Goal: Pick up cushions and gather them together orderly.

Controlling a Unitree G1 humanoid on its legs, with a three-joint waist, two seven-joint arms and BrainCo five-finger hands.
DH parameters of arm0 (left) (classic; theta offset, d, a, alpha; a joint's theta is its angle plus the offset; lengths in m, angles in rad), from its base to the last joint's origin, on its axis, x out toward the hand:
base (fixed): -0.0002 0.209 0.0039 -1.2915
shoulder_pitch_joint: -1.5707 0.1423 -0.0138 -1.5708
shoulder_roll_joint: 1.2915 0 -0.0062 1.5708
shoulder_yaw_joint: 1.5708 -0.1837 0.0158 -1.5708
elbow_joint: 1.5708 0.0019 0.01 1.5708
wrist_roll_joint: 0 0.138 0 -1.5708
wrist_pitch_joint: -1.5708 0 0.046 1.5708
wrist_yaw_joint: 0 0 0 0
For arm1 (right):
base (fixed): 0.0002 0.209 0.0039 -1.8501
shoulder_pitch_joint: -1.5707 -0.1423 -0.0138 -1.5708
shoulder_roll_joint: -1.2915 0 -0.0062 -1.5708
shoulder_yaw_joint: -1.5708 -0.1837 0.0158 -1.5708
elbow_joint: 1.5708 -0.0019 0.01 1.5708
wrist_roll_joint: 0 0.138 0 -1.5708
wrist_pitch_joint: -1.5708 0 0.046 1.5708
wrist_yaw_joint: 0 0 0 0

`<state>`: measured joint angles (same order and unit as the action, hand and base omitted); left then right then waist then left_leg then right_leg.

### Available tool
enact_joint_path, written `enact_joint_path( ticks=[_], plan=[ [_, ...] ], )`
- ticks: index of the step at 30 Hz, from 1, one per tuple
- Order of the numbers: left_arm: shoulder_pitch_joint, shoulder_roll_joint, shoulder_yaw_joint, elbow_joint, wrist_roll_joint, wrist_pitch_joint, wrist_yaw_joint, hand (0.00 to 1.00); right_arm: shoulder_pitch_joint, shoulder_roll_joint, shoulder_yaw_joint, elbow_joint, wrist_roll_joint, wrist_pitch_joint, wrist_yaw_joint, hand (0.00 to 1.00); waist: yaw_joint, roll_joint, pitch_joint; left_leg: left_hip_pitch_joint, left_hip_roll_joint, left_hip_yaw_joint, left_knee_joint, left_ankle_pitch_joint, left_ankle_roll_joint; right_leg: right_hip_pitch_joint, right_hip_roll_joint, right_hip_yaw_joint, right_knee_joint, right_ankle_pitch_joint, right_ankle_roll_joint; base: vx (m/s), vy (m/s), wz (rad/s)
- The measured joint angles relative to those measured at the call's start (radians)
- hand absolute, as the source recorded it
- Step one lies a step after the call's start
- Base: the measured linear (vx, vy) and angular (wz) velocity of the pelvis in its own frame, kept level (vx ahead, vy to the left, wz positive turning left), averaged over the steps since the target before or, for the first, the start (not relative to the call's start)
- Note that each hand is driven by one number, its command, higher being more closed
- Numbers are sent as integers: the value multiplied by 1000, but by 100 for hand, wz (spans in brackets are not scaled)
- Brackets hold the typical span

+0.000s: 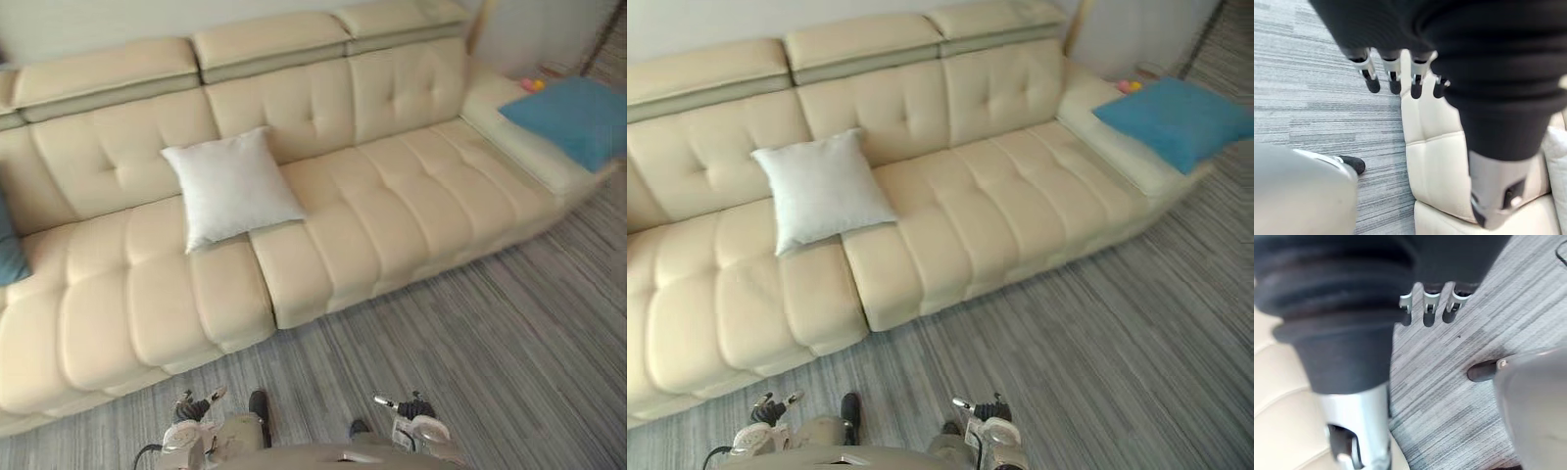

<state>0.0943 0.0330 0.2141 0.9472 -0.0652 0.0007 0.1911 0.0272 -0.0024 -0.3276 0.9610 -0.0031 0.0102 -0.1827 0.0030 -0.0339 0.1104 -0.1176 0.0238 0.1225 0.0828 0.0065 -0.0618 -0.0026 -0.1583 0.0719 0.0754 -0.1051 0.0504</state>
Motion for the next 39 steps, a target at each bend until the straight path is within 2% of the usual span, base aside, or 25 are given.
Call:
enact_joint_path(
  ticks=[2, 6, 10, 12, 13, 14, 16, 17, 19, 22, 23, 25, 26, 27, 28, 29, 30, 31, 32, 33, 34, 35, 36, 37, 39],
  plan=[
    [-2, 7, -2, 14, 0, 1, 0, 0, 12, 12, -4, 4, 4, 8, 0, 0, -6, -9, -6, 36, -3, 10, -41, 1, 1, 0, -1, 16, -6, 10, 10, 115, -21, -43],
    [-3, 5, -9, 27, 4, 1, -2, 0, 18, 15, -33, 3, 15, 8, 1, 0, -6, -3, -16, 75, 8, 10, -66, 14, -7, 0, 25, 86, -38, 44, 47, 117, -52, -56],
    [-4, 6, -15, 33, 12, 2, -8, 0, -2, 13, -37, 0, 23, 5, 3, 0, -11, 1, -18, 101, 44, 89, -62, -3, -3, -24, 64, 161, -60, 99, 26, 114, -38, -98],
    [-13, 6, -15, 47, 30, 2, -17, 0, -23, 11, -30, -1, 38, 1, 5, 0, -8, 7, -20, 106, 74, 175, -52, -26, -2, -66, 98, 201, -59, 153, 21, 63, -12, -128],
    [-15, 5, -15, 48, 33, 2, -22, 0, -32, 9, -25, -1, 38, -3, 7, 0, -7, 12, -17, 110, 86, 215, -45, -36, 2, -85, 114, 185, -62, 184, 26, 45, -12, -152],
    [-20, 2, -15, 54, 38, 2, -23, 0, -40, -1, -4, -2, 38, -7, 8, 0, 1, 28, -7, 125, 109, 278, -31, -56, 9, -105, 137, 118, -70, 240, 15, 36, -12, -152],
    [-22, -1, -16, 56, 49, 2, -23, 0, -38, -13, 10, -2, 38, -7, 8, 0, 3, 39, -3, 144, 113, 311, -24, -71, 10, -101, 139, -12, -101, 272, -16, 28, -43, -118],
    [-24, -1, -16, 56, 50, 2, -24, 0, -37, -15, 10, -2, 37, -7, 7, 0, 1, 44, 1, 151, 112, 330, -23, -76, 11, -100, 130, -66, -111, 271, -19, 4, -106, -99],
    [-25, -1, -20, 54, 50, 2, -24, 0, -27, -19, 8, -2, 37, -7, 8, 0, -3, 51, 5, 173, 95, 398, -13, -94, 3, -94, 102, -283, -120, 203, -76, -35, -107, -72],
    [-20, -3, -33, 55, 50, 3, -24, 0, -5, -36, 1, -2, 35, -6, 8, 0, -3, 79, 8, 204, 97, 435, -18, -104, -13, -88, 79, -411, -85, 182, -66, -65, -48, -49],
    [-19, -3, -43, 56, 50, 3, -25, 0, 3, -47, 1, -2, 35, -6, 8, 0, -11, 89, 6, 209, 99, 436, -18, -106, -16, -86, 87, -397, -80, 184, -62, -19, -48, -34],
    [-17, -5, -51, 55, 50, 3, -25, 0, 11, -57, -9, -2, 36, -6, 7, 0, -12, 97, 3, 210, 128, 449, 8, -143, -52, -103, 112, -371, -73, 166, -52, -28, -82, -46],
    [-11, -4, -50, 55, 50, 3, -24, 0, 16, -57, -9, -2, 37, -6, 7, 0, -10, 101, 4, 206, 156, 452, 53, -183, -73, -104, 130, -359, -57, 147, -53, -24, -79, -62],
    [-5, -4, -50, 55, 50, 3, -24, 0, 19, -55, -8, -3, 37, -6, 7, 0, -10, 103, 3, 206, 171, 452, 78, -200, -77, -103, 137, -358, -51, 139, -54, 44, -79, -75],
    [8, -5, -50, 55, 50, 5, -24, 0, 19, -52, -6, -7, 38, -6, 7, 0, -9, 112, -3, 201, 219, 450, 147, -245, -99, -81, 169, -355, -51, 130, -60, 92, -56, -56],
    [8, -5, -49, 55, 50, 5, -24, 0, 20, -51, -7, -12, 39, -7, 7, 0, -9, 115, -2, 201, 237, 447, 184, -246, -106, -77, 181, -351, -50, 124, -67, 155, -111, -63],
    [1, -4, -44, 46, 49, 5, -26, 0, 28, -45, -10, -11, 40, -6, 5, 0, -5, 111, 2, 170, 287, 417, 341, -234, -93, -68, 200, -330, -33, 105, -81, 137, -127, -40],
    [-2, -4, -39, 39, 49, 4, -26, 0, 29, -43, -7, -10, 41, -6, 6, 0, 0, 103, 6, 146, 300, 400, 409, -216, -81, -69, 201, -323, -23, 99, -86, 141, -137, -54],
    [-4, -5, -36, 24, 47, 4, -25, 0, 33, -39, -7, -11, 45, -6, 6, 0, 7, 94, 7, 81, 324, 352, 555, -166, -51, -61, 199, -296, -13, 86, -92, 194, -83, -51],
    [-10, -8, -33, 14, 44, 1, -24, 0, 26, -35, -6, -19, 46, -6, 5, 0, 13, 78, 12, 15, 328, 280, 672, -162, -59, -42, 195, -265, -3, 76, -103, 223, -26, -51],
    [-13, -13, -31, 12, 44, 0, -24, 0, 27, -39, -6, -20, 46, -5, 5, 0, 19, 79, 18, -2, 312, 249, 692, -194, -70, -35, 192, -247, 0, 73, -107, 289, 49, -78],
    [-15, -29, -20, 4, 40, -3, -23, 0, 23, -52, -10, -13, 46, -5, 2, 0, 32, 79, 24, -52, 249, 192, 691, -260, -49, -25, 173, -196, -2, 61, -113, 206, 80, -88],
    [-15, -33, -21, 1, 29, -3, -23, 0, 13, -55, -12, 1, 47, -5, 1, 0, 34, 83, 25, -81, 209, 177, 651, -279, -36, -13, 160, -168, -10, 56, -109, 190, 94, -91],
    [-15, -34, -21, 0, 27, -3, -23, 0, 11, -55, -12, 3, 47, -3, 1, 0, 36, 84, 26, -93, 193, 177, 622, -282, -31, -8, 152, -159, -13, 55, -106, 182, 89, -67],
    [-16, -38, -21, -10, 27, -4, -23, 0, 9, -44, -13, 2, 48, -2, 1, 0, 37, 92, 31, -143, 142, 163, 465, -272, -24, 23, 131, -117, -28, 36, -82, 256, 142, -57]
  ],
)
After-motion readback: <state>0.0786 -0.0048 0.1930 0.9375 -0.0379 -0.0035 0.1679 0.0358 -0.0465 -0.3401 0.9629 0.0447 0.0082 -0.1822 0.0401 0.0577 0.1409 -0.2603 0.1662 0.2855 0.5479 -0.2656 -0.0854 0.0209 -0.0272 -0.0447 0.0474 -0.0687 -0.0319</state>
